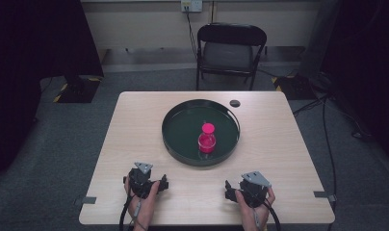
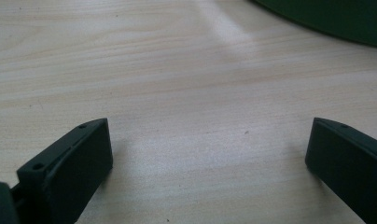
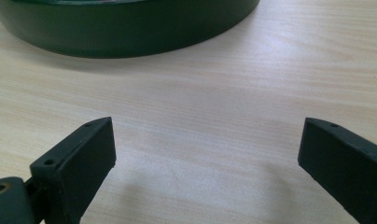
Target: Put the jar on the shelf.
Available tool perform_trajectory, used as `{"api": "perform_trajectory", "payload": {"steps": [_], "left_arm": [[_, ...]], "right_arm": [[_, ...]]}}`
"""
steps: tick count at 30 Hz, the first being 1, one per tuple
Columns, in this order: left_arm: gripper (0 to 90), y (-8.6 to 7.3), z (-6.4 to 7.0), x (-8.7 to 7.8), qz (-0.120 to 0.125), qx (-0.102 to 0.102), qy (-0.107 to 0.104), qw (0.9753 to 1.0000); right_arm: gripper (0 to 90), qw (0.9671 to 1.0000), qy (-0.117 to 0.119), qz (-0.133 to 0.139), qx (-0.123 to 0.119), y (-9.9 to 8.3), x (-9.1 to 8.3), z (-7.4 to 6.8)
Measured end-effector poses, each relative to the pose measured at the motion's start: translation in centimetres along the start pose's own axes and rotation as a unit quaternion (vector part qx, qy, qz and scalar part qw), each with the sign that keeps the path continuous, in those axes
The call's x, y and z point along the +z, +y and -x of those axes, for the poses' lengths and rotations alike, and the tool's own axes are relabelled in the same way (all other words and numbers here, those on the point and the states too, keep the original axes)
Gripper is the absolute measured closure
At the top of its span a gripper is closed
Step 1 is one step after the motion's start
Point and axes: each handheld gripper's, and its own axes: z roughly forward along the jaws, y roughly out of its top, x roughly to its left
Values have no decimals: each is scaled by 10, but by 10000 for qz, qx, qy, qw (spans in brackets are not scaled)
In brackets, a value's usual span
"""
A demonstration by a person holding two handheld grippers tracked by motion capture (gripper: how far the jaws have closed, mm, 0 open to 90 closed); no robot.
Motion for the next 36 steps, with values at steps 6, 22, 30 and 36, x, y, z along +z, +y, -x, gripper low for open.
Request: {"api": "perform_trajectory", "payload": {"steps": [6, 22, 30, 36], "left_arm": [[0, 0, 0, 0, -1, 3, 0, 10000], [0, 0, 0, 0, 1, 0, 0, 10000], [0, 0, 0, 0, 0, 1, 0, 10000], [0, 0, 0, 0, 1, 0, 1, 10000]], "right_arm": [[33, 9998, -78, -174, 2, 1, 4, 0], [12, 9979, -170, -624, 36, 4, 12, -1], [8, 9979, -161, -630, 33, 4, 12, -1], [8, 9979, -161, -630, 35, 4, 12, -1]]}}
